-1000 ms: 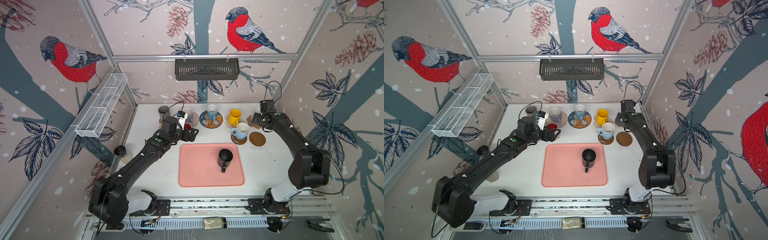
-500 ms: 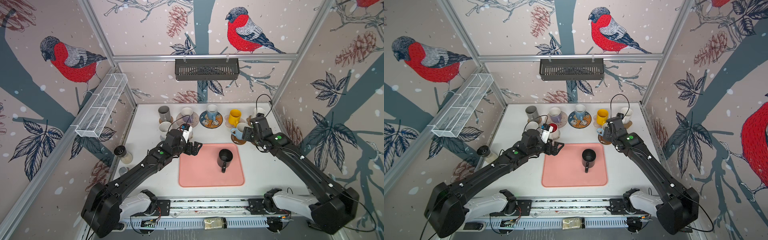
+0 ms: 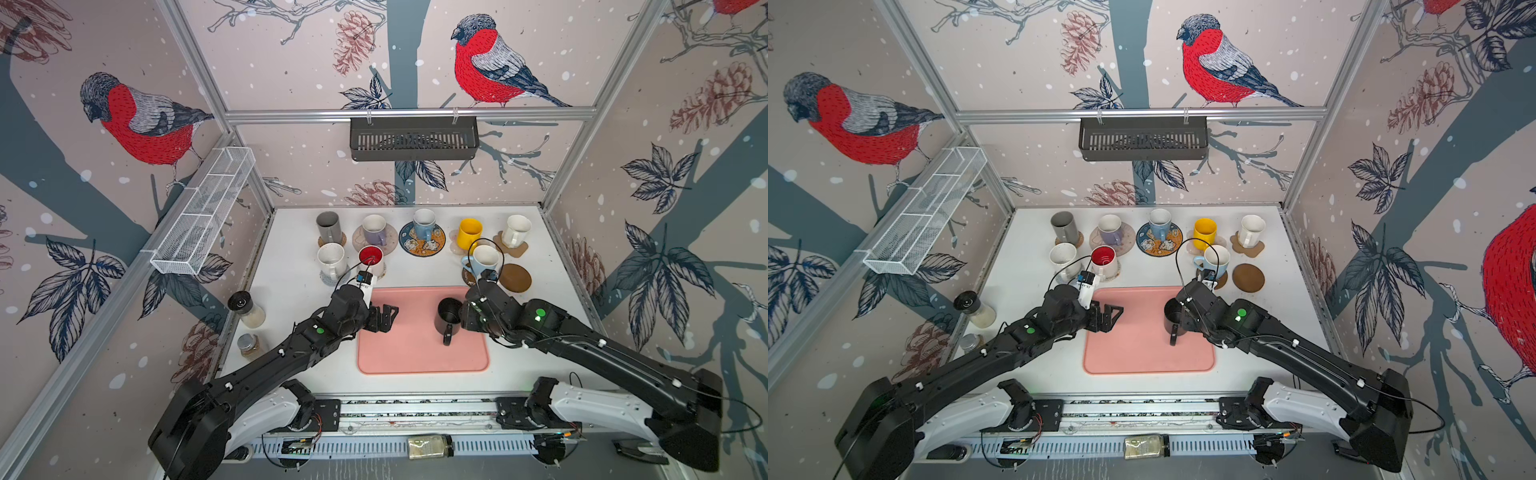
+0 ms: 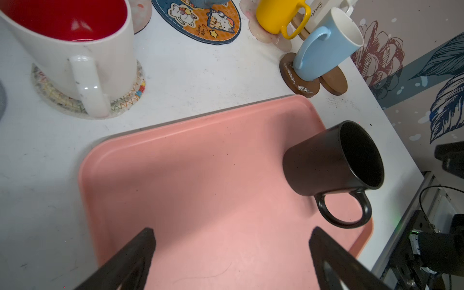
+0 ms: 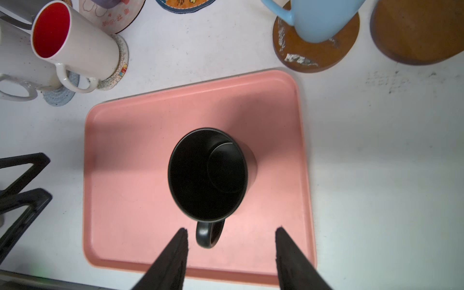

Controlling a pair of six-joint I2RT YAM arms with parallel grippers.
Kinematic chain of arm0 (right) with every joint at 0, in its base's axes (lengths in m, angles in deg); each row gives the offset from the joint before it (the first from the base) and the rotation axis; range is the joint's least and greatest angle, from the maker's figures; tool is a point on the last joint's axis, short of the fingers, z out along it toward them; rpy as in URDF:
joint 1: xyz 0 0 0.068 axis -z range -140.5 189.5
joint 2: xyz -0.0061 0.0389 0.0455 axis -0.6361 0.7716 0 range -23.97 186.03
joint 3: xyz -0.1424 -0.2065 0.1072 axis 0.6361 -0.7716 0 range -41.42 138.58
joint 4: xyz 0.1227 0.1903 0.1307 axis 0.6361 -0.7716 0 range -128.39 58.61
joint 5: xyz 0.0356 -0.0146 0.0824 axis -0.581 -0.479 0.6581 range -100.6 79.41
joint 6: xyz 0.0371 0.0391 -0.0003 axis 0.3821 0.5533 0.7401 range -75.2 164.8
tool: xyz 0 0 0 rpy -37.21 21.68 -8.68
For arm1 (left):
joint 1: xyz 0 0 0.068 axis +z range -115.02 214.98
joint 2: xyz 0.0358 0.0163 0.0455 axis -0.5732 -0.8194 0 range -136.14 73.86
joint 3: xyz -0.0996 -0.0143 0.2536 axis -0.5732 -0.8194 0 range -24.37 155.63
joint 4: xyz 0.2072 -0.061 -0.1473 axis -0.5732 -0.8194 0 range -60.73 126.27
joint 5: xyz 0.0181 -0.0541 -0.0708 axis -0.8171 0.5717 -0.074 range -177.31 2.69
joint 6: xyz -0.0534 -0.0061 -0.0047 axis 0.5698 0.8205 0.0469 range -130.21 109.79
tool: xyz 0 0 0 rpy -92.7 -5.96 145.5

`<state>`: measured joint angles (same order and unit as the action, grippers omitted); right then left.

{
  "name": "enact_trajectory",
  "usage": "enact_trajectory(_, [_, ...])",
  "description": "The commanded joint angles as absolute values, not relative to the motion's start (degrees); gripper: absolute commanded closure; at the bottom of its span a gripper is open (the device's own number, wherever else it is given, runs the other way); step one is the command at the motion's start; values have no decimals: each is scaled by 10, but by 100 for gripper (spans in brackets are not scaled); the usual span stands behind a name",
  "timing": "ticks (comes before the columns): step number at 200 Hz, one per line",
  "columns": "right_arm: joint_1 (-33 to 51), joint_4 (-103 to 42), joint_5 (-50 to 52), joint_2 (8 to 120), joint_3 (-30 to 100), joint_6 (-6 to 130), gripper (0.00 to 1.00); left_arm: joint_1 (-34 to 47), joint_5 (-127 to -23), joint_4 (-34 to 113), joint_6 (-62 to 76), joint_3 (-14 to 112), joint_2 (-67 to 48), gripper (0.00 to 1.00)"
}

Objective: Place cups on coasters
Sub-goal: Pick up the cup from the tray.

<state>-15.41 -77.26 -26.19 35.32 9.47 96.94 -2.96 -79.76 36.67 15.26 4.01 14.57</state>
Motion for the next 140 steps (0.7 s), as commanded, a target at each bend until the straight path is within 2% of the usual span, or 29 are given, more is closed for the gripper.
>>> enact_trajectory(1, [-179,-799,-241,350,89,1038,52,-29,-800,413,162,36,146,3])
enact_trajectory(51, [-236,-766,-209,371,54,1095,52,-29,-794,420,162,36,152,3])
enact_trajectory(140, [-234,-677,-191,449,48,1081,47,-29,-790,406,159,43,167,3])
